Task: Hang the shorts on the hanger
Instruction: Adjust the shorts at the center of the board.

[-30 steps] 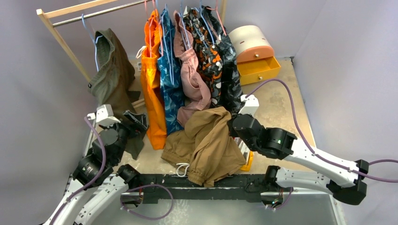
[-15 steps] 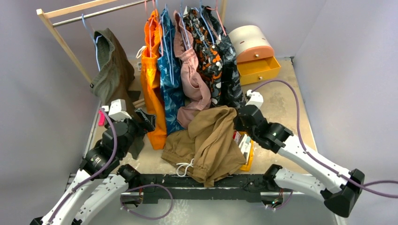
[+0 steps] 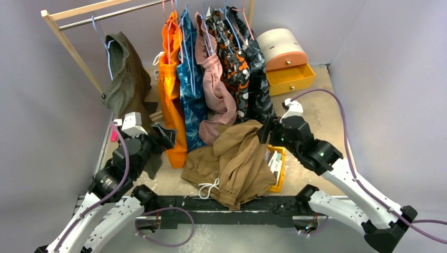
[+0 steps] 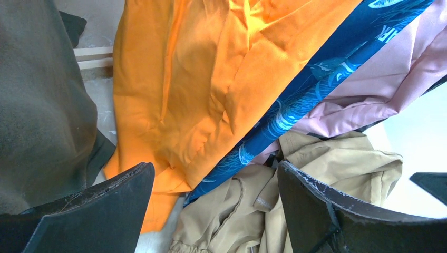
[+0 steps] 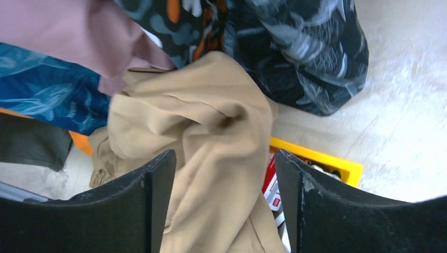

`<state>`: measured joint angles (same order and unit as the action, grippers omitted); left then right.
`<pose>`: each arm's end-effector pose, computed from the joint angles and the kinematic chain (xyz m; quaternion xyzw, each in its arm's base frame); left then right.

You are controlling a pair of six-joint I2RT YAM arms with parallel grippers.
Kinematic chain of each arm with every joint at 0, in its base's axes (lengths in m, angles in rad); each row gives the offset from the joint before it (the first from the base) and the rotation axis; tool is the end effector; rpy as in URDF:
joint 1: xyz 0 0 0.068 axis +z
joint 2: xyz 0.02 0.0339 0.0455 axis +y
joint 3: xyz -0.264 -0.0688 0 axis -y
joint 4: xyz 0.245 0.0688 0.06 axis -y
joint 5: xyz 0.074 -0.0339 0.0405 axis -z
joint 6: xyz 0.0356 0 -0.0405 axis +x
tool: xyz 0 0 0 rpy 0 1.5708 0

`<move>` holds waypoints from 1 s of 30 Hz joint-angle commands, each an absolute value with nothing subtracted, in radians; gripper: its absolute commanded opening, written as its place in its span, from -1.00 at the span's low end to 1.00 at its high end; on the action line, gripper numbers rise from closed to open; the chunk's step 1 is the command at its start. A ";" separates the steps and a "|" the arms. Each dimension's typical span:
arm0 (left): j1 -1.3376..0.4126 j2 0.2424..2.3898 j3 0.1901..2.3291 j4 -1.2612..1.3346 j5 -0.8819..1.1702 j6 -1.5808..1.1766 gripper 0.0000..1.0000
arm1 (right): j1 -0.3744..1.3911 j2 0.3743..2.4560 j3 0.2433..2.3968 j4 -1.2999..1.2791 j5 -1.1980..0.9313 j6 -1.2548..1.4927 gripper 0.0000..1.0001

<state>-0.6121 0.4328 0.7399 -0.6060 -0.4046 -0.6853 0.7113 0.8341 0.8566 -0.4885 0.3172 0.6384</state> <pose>0.0880 -0.0447 0.3241 -0.1481 0.7832 -0.2227 0.5613 0.1455 0.1108 0.3261 0.0522 0.8430 0.2188 0.4886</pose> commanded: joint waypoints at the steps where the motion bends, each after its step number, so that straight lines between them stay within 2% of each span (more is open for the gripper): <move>1: -0.615 0.425 0.738 -0.549 -0.390 -0.659 0.71 | 0.709 0.815 1.015 -0.505 0.250 0.489 0.47; 6: -0.615 0.421 0.738 -0.551 -0.401 -0.661 0.71 | 0.710 0.829 1.140 -0.520 -0.011 0.377 0.55; 8: -0.615 0.421 0.737 -0.552 -0.407 -0.664 0.71 | 0.715 0.862 1.172 -0.529 -0.152 0.350 0.63; 10: -0.615 0.421 0.738 -0.552 -0.413 -0.664 0.71 | 0.793 0.926 1.205 -0.566 -0.203 0.342 0.69; 13: -0.615 0.421 0.737 -0.557 -0.423 -0.669 0.71 | 1.052 1.023 1.248 -0.610 0.003 0.395 0.73; 17: -0.613 0.427 0.738 -0.560 -0.434 -0.672 0.71 | 1.271 1.151 1.239 -0.675 0.224 0.440 0.73; 26: -0.614 0.439 0.740 -0.563 -0.438 -0.672 0.71 | 1.581 1.300 1.254 -0.729 0.450 0.462 0.73; 30: -0.614 0.438 0.740 -0.562 -0.437 -0.672 0.71 | 1.652 1.412 1.266 -0.811 0.496 0.477 0.79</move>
<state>-0.6117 0.4339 0.7383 -0.5930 -0.4236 -0.6846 1.6039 1.3308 1.2320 -0.7261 0.3851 0.4522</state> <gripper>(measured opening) 0.856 0.881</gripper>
